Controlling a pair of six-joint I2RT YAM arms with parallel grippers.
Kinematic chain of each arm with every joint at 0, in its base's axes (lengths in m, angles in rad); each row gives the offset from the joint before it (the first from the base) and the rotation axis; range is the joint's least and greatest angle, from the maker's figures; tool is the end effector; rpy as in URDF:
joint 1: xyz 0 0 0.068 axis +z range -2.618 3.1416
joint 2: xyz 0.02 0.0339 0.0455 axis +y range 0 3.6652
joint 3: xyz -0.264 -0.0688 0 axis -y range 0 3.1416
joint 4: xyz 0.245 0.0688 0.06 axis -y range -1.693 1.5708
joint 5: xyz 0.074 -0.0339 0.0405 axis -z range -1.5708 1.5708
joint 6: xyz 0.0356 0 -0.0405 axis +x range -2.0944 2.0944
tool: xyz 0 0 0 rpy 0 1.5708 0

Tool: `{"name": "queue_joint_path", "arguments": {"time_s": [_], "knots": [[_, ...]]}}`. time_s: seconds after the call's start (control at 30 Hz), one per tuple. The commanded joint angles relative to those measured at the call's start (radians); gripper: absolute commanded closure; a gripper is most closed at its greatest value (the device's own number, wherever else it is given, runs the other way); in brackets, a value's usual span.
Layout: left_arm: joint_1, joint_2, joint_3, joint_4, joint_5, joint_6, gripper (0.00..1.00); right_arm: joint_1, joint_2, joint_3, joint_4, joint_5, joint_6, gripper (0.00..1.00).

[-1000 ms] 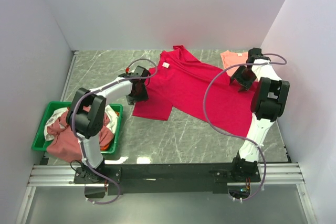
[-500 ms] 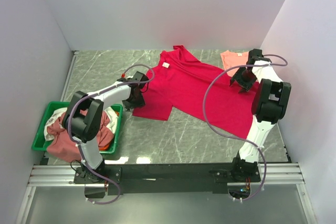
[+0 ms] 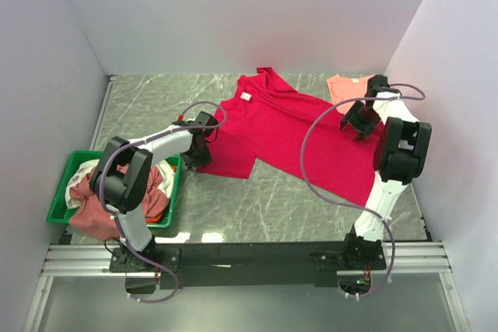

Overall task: Fold and stack the t-shirts
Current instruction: Flatten the tshirt out

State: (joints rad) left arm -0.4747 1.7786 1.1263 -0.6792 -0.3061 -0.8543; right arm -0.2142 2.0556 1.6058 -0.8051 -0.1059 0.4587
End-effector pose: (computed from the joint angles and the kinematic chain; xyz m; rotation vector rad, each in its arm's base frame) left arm 0.2995 -0.1418 0.1659 -0.5717 2.7041 0.1307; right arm 0.4149 -0.0864 0.1906 0.9130 2.6830 0.2041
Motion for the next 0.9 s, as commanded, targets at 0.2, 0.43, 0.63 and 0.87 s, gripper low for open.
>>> {"name": "queue_joint_path", "arguments": {"time_s": [0.2, 0.43, 0.63, 0.87], "knots": [[-0.002, 0.042, -0.042, 0.084, 0.07, 0.038, 0.71, -0.007, -0.142, -0.07, 0.021, 0.026, 0.008, 0.35], [0.005, 0.036, -0.057, 0.099, 0.102, 0.086, 0.99, -0.008, -0.287, -0.251, 0.043, 0.084, 0.014, 0.35], [0.007, -0.007, -0.042, 0.096, 0.13, 0.095, 0.99, -0.054, -0.406, -0.443, 0.06, 0.104, 0.029, 0.35], [0.01, -0.068, -0.042, 0.098, 0.168, 0.116, 0.99, -0.169, -0.552, -0.61, 0.037, 0.13, 0.061, 0.35]]}}
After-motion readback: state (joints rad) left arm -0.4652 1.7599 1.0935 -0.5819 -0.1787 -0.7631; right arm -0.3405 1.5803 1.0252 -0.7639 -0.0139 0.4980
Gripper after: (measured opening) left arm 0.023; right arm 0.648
